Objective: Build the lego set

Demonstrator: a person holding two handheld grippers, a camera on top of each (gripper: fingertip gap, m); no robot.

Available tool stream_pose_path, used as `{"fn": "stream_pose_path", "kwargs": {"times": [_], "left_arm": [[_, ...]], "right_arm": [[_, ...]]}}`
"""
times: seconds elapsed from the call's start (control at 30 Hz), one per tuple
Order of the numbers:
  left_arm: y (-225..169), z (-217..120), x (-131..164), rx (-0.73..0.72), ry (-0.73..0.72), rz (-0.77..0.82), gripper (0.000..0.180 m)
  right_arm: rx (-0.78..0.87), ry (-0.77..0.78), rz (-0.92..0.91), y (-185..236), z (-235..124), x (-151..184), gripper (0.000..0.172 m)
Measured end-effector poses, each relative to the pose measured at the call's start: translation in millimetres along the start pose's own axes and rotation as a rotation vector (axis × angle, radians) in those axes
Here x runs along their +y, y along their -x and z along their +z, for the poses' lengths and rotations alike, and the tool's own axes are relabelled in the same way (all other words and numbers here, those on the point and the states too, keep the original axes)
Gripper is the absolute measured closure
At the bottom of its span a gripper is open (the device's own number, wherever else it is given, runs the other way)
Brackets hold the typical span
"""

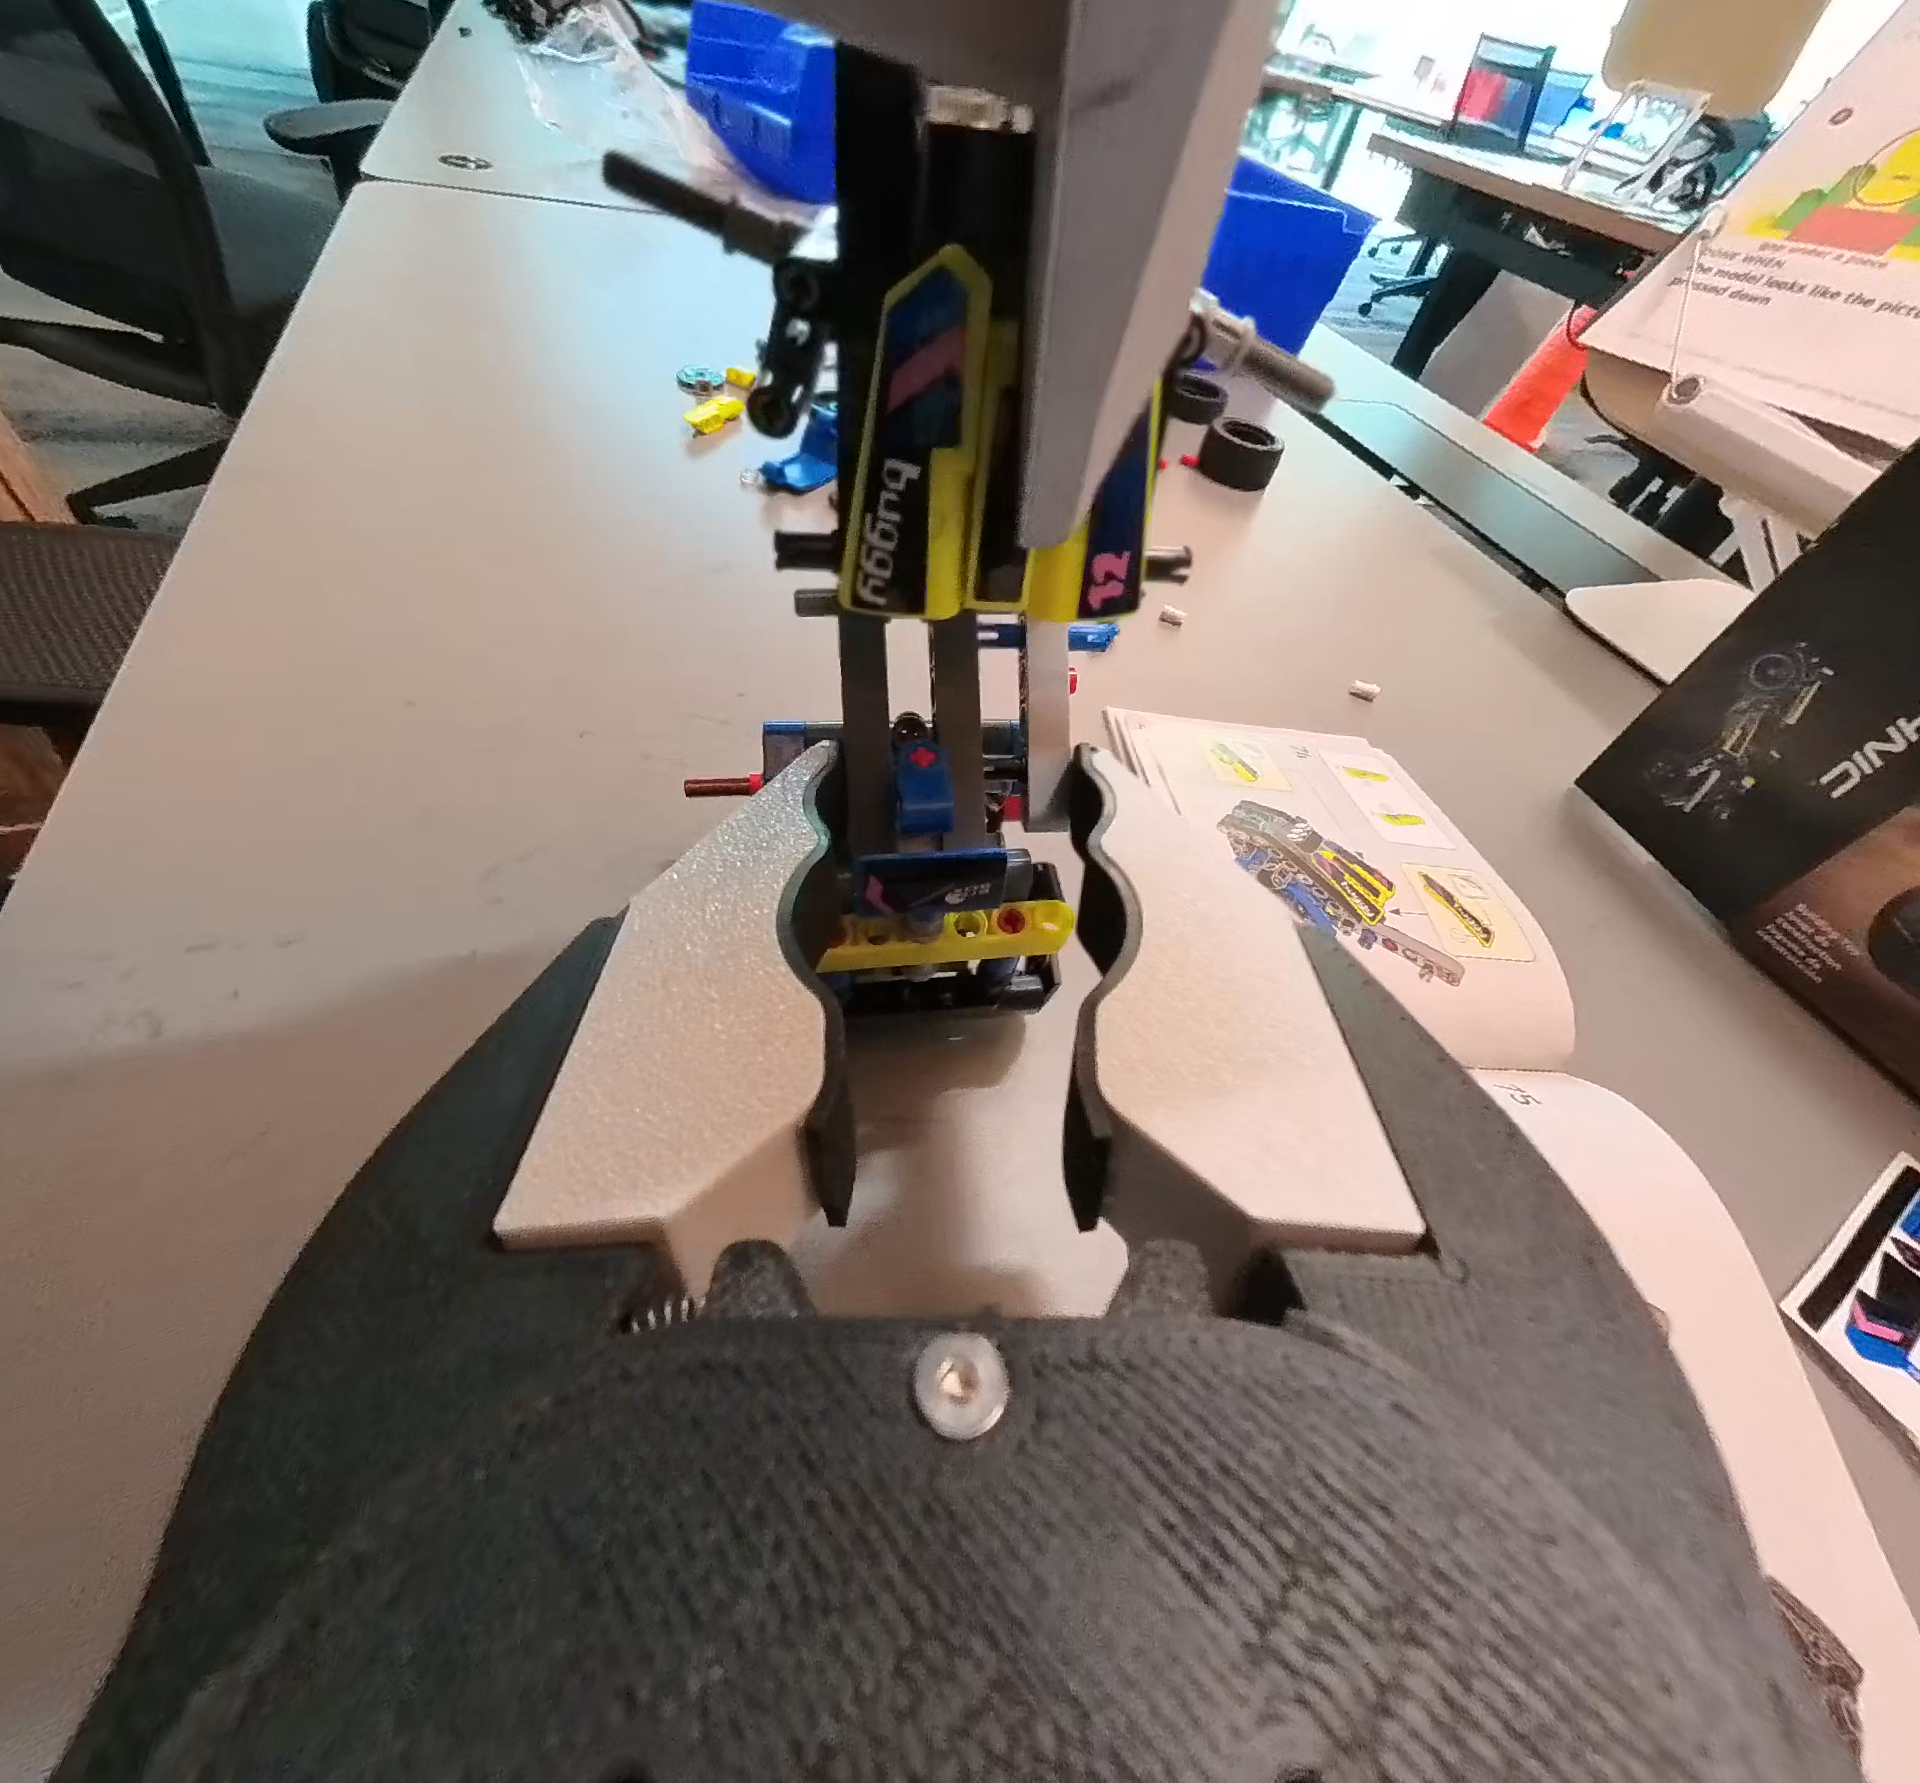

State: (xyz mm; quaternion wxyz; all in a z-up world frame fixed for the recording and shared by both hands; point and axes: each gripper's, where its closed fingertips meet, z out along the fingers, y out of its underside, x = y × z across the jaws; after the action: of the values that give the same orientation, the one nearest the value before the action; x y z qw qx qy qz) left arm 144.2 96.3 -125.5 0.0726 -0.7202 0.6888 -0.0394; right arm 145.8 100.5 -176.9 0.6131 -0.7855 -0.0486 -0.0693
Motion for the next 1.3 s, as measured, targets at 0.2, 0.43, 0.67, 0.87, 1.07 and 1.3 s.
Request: {"fn": "stream_pose_path", "kwargs": {"times": [0.2,0.43,0.67,0.87,1.07,1.3], "left_arm": [[0.6,1.0,5.3,-0.004,-0.011,0.024,0.13],[0.9,0.5,7.5,0.0,0.007,0.036,0.13],[-1.1,-2.0,8.6,0.088,0.039,-0.002,0.128],[-1.1,-4.7,9.9,0.181,0.055,-0.044,0.128],[-1.0,-6.4,13.3,0.207,0.06,-0.037,0.128],[1.3,-7.7,18.1,0.265,0.074,-0.061,0.128]], "right_arm": [[0.007,-0.002,-0.007,-0.1,0.9,-0.5,0.131],[0.025,-0.006,-0.024,-0.6,1.2,-1.0,0.13],[-0.023,-0.008,-0.014,4.1,1.2,-1.3,0.131],[-0.026,-0.015,-0.031,6.2,0.8,-2.2,0.131],[-0.026,-0.02,-0.036,6.3,1.5,-3.1,0.13],[-0.026,-0.031,-0.07,10.3,1.3,-4.6,0.13]]}}
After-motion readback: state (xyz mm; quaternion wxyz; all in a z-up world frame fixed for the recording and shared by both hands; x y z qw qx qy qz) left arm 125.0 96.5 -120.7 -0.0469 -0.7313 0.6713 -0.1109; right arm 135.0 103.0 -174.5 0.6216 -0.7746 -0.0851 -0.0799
